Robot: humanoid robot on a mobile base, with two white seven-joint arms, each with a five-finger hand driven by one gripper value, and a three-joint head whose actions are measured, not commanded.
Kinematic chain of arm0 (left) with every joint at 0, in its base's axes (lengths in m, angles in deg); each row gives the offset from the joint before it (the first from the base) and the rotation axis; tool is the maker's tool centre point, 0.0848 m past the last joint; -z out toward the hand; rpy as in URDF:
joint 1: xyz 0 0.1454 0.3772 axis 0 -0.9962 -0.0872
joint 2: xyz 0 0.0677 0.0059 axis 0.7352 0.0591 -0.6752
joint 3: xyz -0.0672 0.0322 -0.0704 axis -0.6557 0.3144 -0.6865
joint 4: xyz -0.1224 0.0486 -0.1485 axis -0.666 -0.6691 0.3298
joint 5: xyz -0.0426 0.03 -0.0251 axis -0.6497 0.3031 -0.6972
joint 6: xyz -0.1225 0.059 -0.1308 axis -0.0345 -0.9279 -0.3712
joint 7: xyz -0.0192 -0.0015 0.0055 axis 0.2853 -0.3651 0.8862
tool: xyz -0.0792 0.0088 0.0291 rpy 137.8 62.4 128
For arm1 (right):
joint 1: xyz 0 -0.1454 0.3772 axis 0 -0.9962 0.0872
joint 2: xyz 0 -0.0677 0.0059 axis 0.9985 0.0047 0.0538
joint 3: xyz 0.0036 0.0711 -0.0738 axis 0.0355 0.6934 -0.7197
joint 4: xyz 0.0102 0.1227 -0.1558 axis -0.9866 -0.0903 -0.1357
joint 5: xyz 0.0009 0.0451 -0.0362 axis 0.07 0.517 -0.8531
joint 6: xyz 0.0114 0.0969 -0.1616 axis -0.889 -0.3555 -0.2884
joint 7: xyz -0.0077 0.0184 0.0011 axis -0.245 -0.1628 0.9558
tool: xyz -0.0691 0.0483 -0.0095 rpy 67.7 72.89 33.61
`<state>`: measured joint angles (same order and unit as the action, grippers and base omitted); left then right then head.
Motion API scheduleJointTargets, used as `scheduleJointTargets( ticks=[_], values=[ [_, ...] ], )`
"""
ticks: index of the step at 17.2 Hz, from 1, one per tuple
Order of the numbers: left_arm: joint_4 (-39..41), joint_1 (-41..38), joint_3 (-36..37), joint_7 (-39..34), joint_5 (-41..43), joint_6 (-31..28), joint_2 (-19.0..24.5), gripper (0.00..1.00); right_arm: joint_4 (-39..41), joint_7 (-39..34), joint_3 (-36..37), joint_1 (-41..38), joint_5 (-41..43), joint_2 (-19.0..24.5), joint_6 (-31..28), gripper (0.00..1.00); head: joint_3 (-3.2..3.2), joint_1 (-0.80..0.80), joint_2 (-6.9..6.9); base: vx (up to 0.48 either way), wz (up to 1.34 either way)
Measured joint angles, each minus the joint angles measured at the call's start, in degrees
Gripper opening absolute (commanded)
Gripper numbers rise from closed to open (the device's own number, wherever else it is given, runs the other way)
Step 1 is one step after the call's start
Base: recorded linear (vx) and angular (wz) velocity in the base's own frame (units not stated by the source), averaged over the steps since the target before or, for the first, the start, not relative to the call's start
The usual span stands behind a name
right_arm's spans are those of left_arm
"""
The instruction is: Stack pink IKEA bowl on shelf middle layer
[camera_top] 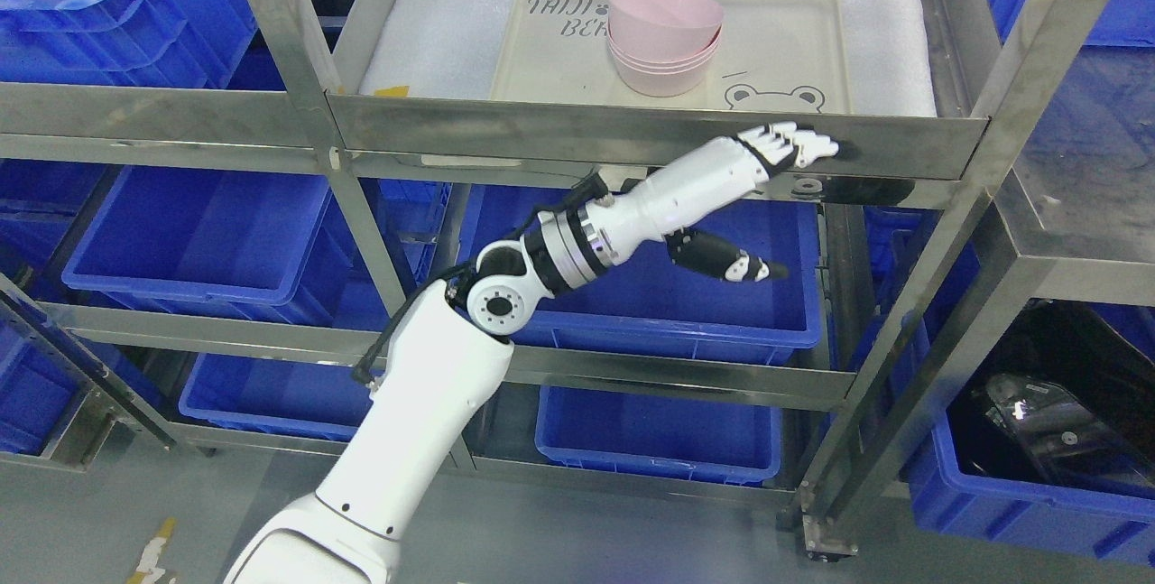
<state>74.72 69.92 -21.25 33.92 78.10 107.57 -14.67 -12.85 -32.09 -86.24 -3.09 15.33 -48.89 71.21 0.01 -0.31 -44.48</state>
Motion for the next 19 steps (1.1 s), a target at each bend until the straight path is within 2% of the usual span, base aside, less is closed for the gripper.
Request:
scheduleJointTargets(
  ticks=[5,11,15,17,19],
  values=[
    [3.2,-14.0,0.1,0.3,0.0,3.1,0.0,0.95,0.0,0.0,0.0,0.0,0.0,0.0,0.0,1.0,0.0,0.0,0.0,0.0,0.0],
    [2.1,-25.5,-6.4,-1.6,-2.9,3.5,0.0,0.96,0.0,0.0,0.0,0.0,0.0,0.0,0.0,1.0,0.0,0.0,0.0,-0.007,0.06],
    [0.8,-28.4,-10.7,-11.5,-8.6,-8.9,0.0,0.96,0.0,0.0,0.0,0.0,0.0,0.0,0.0,1.0,0.0,0.0,0.0,-0.078,0.46],
    [0.4,-28.9,-12.2,-17.6,-10.5,-12.8,0.0,0.96,0.0,0.0,0.0,0.0,0.0,0.0,0.0,1.0,0.0,0.0,0.0,-0.09,0.58],
    [0.0,-29.1,-13.3,-20.5,-11.9,-14.8,0.0,0.96,0.0,0.0,0.0,0.0,0.0,0.0,0.0,1.0,0.0,0.0,0.0,-0.079,0.51]
  ],
)
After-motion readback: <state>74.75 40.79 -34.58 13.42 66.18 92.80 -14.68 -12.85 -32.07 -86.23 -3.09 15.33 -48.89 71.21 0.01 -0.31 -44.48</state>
